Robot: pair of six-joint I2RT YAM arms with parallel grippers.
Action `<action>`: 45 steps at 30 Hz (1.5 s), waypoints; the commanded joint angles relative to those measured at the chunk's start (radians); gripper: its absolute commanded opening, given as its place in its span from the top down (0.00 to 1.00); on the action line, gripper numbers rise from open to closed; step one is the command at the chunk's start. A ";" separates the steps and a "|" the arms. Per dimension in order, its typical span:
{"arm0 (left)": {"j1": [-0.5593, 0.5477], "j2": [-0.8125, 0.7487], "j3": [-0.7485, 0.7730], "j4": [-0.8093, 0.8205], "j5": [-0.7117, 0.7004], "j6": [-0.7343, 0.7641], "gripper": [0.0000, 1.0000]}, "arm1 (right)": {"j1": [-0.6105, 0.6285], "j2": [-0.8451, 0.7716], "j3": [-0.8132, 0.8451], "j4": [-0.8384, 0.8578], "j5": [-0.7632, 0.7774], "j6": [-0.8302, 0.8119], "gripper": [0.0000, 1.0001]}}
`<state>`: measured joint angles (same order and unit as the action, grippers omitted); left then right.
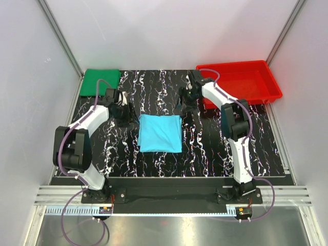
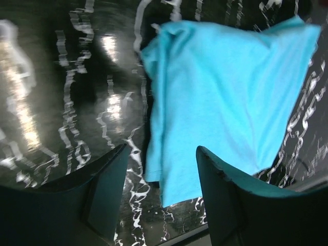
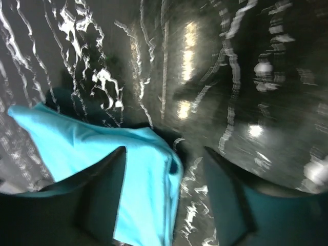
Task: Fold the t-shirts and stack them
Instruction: Neatly place the folded tshirt to the corner
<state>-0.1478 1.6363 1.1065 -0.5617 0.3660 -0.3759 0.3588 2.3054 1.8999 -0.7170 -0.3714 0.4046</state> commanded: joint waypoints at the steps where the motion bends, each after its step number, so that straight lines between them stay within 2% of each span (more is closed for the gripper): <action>1: 0.034 -0.129 0.012 -0.038 -0.151 -0.061 0.39 | 0.029 -0.081 0.116 -0.202 0.237 -0.122 0.29; 3: 0.073 -0.194 -0.028 -0.034 -0.203 -0.124 0.38 | 0.048 -0.142 0.076 -0.208 0.295 -0.161 0.24; 6: 0.132 -0.361 -0.114 -0.024 -0.228 -0.217 0.36 | 0.136 -0.288 -0.097 -0.153 0.298 -0.214 0.16; 10: 0.214 -0.464 -0.165 -0.113 -0.277 -0.335 0.37 | 0.353 -0.463 -0.275 -0.027 0.334 -0.346 0.04; 11: 0.224 -0.480 -0.169 -0.141 -0.294 -0.349 0.37 | 0.438 -0.487 -0.315 0.058 0.342 -0.399 0.03; 14: 0.281 -0.539 -0.194 -0.174 -0.297 -0.385 0.37 | 0.563 -0.576 -0.459 0.241 0.338 -0.527 0.05; 17: 0.344 -0.581 -0.214 -0.181 -0.271 -0.379 0.36 | 0.640 -0.624 -0.561 0.365 0.350 -0.643 0.06; 20: 0.411 -0.596 -0.234 -0.191 -0.234 -0.383 0.34 | 0.735 -0.597 -0.567 0.373 0.367 -0.757 0.14; 21: 0.427 -0.592 -0.234 -0.198 -0.225 -0.388 0.34 | 0.759 -0.584 -0.558 0.375 0.367 -0.765 0.30; 22: 0.451 -0.587 -0.232 -0.202 -0.214 -0.391 0.34 | 0.769 -0.559 -0.555 0.378 0.394 -0.770 0.33; 30: 0.488 -0.534 -0.235 -0.198 -0.171 -0.390 0.33 | 0.853 -0.382 -0.507 0.352 0.446 -0.869 0.33; 33: 0.507 -0.501 -0.237 -0.198 -0.147 -0.391 0.32 | 0.870 -0.341 -0.518 0.387 0.508 -0.891 0.28; 40: 0.513 -0.474 -0.270 -0.156 -0.084 -0.377 0.33 | 0.887 -0.271 -0.521 0.476 0.707 -0.989 0.25; 45: 0.527 -0.463 -0.277 -0.152 -0.070 -0.362 0.33 | 0.887 -0.216 -0.490 0.487 0.736 -1.029 0.25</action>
<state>0.3660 1.1671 0.8295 -0.7506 0.2512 -0.7563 1.2427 2.0441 1.3769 -0.2546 0.3035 -0.5770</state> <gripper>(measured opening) 0.672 0.750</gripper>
